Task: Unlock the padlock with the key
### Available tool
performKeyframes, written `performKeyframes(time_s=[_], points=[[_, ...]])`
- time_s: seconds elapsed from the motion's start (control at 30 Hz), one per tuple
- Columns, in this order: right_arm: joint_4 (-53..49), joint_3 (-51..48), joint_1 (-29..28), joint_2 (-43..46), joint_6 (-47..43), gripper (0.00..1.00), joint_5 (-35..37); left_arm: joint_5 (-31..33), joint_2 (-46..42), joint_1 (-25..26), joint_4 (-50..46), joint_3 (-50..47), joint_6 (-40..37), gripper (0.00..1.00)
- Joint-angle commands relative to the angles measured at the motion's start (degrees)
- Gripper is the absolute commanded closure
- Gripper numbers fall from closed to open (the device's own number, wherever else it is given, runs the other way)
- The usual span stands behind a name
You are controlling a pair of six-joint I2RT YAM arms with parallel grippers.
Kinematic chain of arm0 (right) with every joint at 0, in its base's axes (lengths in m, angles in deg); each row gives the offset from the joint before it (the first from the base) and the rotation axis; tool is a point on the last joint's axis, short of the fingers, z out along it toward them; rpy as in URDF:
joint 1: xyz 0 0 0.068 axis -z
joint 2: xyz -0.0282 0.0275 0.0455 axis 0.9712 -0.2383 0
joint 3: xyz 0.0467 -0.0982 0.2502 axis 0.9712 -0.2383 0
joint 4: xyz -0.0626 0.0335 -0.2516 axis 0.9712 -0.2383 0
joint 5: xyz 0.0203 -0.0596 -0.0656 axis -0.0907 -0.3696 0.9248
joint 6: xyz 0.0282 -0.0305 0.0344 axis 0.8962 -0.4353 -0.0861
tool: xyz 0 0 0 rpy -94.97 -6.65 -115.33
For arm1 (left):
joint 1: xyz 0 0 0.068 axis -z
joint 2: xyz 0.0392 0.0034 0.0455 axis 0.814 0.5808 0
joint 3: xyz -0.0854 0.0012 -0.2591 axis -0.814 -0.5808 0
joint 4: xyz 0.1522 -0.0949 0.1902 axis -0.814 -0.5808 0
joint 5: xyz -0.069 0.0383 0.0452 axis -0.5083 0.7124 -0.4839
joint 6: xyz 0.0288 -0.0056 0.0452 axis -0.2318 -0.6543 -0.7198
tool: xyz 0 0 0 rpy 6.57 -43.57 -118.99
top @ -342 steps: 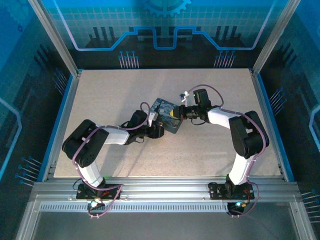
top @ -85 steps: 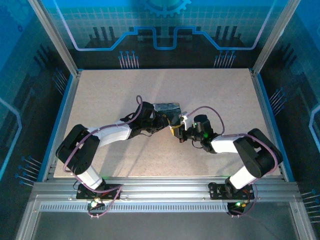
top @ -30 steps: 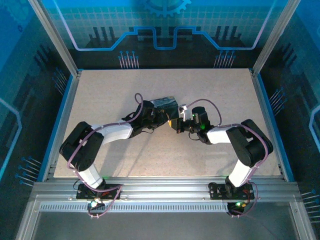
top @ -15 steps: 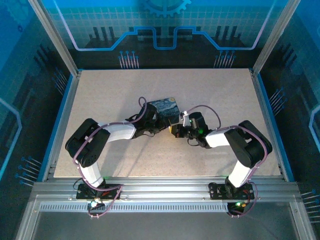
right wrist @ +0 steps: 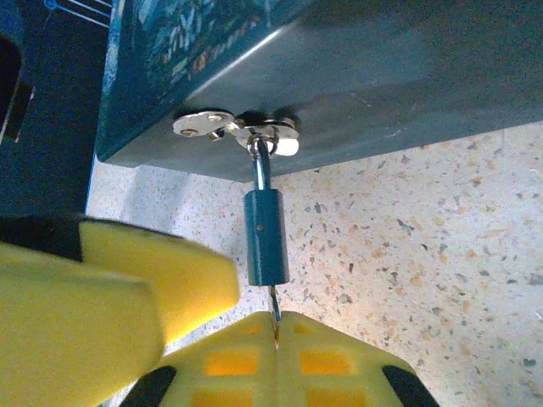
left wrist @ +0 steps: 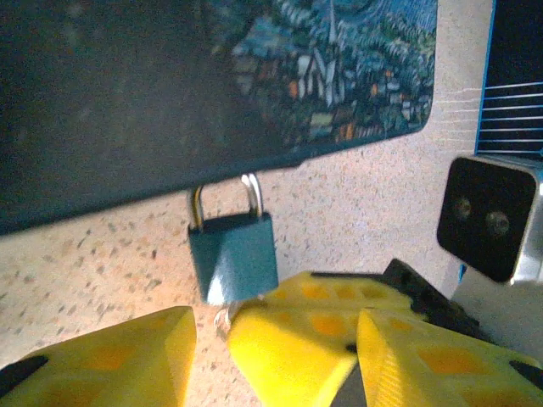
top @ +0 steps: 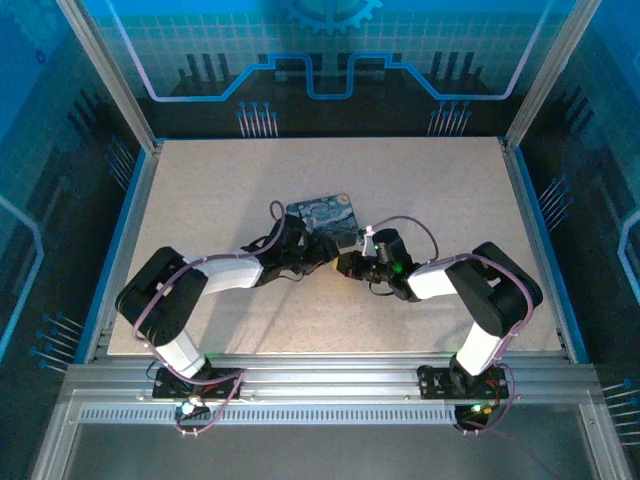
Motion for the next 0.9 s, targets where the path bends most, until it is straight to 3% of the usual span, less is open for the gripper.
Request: performKeyframes(time_s=[0.0,0.27,0.4,0.87], points=[[-0.07,-1.04,-1.27,0.9,2.56,1.0,1.03,0.18,-2.65,-0.21,4.24,-3.79,3.92,0.46],[-0.4,-1.29,-1.87,1.36,5.91,1.0,0.35,3.31,-2.74,-0.16,18.59,-11.91,12.4,0.49],[-0.43,-1.27,-1.87,1.15,6.22,1.0,0.5,2.78,-1.96,-0.15,18.5,-10.85,13.4,0.49],[-0.63,-1.16,-1.97,1.3,6.31,1.0,0.78,3.02,7.83,-0.31,35.86,-12.43,22.31,0.51]])
